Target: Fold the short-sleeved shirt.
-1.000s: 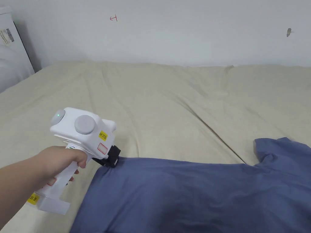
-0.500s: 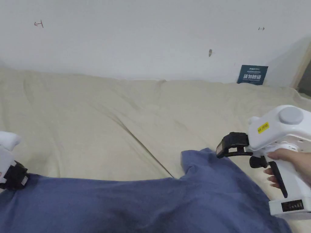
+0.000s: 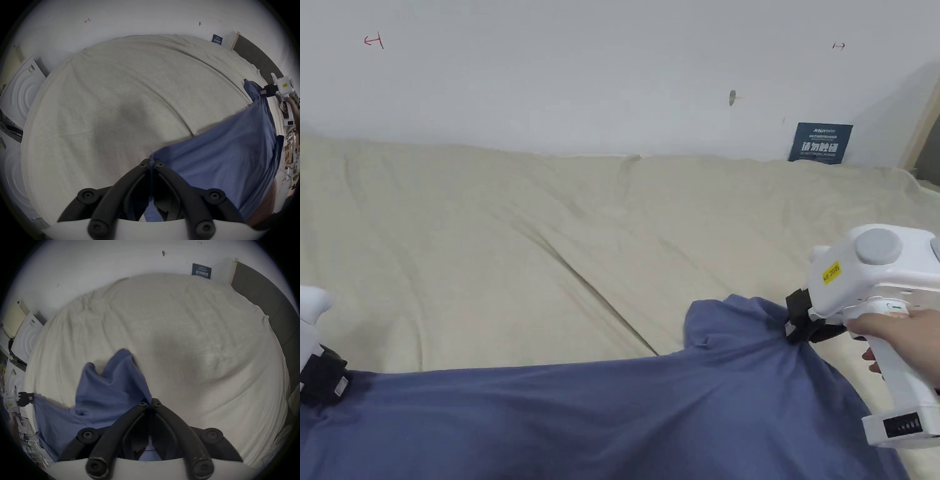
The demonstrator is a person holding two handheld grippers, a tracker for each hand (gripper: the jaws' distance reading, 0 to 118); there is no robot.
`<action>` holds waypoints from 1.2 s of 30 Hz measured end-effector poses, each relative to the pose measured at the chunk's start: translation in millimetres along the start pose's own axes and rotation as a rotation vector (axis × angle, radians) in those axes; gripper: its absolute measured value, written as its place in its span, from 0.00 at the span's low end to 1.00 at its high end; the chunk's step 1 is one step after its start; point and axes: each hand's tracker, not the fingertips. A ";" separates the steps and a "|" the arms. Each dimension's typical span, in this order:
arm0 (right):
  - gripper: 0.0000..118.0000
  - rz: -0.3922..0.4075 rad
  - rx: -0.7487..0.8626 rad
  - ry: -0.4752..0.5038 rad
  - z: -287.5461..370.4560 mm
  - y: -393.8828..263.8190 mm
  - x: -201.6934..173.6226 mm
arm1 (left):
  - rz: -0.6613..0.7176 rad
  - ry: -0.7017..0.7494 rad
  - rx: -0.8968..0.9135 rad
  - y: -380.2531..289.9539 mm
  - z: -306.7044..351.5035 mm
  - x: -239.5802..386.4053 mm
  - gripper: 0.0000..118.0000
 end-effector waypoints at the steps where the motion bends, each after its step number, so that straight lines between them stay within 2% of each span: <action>1: 0.00 -0.003 0.016 0.016 9.3 -0.7 1.3 | 0.003 0.002 0.006 -2.2 4.0 2.4 0.02; 5: 0.00 -0.044 0.062 0.110 47.6 -8.0 7.4 | 0.013 -0.009 0.031 -6.4 22.5 2.6 0.02; 11: 0.00 -0.071 0.102 0.138 115.4 -46.5 26.8 | 0.066 -0.082 0.114 -32.1 74.7 -3.3 0.02; 18: 0.00 -0.133 0.157 0.215 191.3 -146.3 48.9 | 0.028 -0.131 0.207 -105.8 148.6 13.9 0.02; 21: 0.00 -0.131 0.144 0.240 206.7 -198.6 57.6 | 0.042 -0.152 0.218 -150.6 167.3 18.0 0.02; 25: 0.00 -0.134 0.087 0.235 201.1 -262.2 64.8 | 0.115 -0.210 0.216 -209.9 172.6 23.7 0.02; 29: 0.00 -0.163 0.025 0.208 172.1 -307.5 73.0 | 0.121 -0.184 0.208 -256.8 155.2 36.0 0.02; 36: 0.00 -0.155 0.018 0.160 128.4 -325.5 68.5 | 0.176 -0.151 0.171 -284.2 115.1 40.1 0.05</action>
